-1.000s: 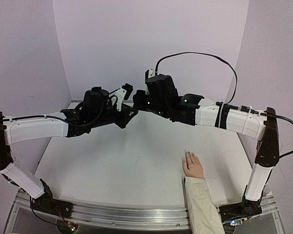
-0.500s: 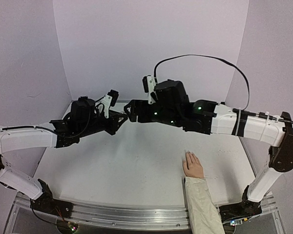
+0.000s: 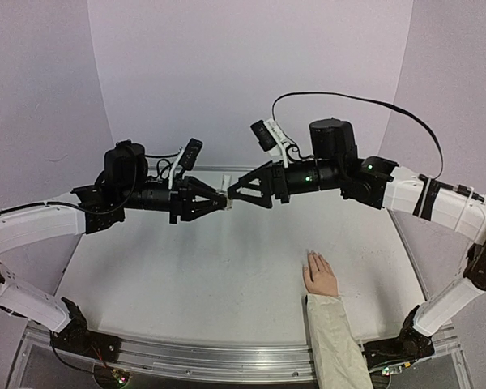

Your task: Paint the nails

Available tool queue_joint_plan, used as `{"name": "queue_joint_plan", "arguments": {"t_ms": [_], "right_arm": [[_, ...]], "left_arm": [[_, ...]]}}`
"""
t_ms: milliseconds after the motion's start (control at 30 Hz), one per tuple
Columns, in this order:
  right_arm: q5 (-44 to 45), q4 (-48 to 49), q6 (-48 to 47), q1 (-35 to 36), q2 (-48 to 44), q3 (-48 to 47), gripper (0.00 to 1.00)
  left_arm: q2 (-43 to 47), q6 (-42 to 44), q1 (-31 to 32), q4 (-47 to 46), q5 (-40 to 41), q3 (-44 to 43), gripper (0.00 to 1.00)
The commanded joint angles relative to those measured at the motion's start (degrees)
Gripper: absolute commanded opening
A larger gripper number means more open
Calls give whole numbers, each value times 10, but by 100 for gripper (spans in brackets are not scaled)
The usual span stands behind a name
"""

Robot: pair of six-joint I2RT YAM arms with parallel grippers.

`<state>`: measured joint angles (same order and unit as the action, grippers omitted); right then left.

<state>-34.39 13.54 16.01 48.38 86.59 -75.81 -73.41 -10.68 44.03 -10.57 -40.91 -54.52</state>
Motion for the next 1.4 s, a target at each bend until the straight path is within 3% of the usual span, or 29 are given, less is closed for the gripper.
{"name": "queue_joint_plan", "arguments": {"t_ms": [0, 233, 467, 1133, 1367], "right_arm": [[-207, 57, -14, 5, 2, -35, 85], [-253, 93, 22, 4, 38, -63, 60], [-273, 109, 41, 6, 57, -78, 45], [-295, 124, 61, 8, 74, -83, 28], [-295, 124, 61, 8, 71, -75, 13]], "left_arm": [[-9, -25, 0, -29, -215, -53, 0], [-12, -31, 0, -30, -246, -56, 0], [-12, -36, 1, -30, -251, -51, 0], [-26, -38, 2, -30, -244, -61, 0], [-25, -36, 1, -30, -220, -64, 0]]}}
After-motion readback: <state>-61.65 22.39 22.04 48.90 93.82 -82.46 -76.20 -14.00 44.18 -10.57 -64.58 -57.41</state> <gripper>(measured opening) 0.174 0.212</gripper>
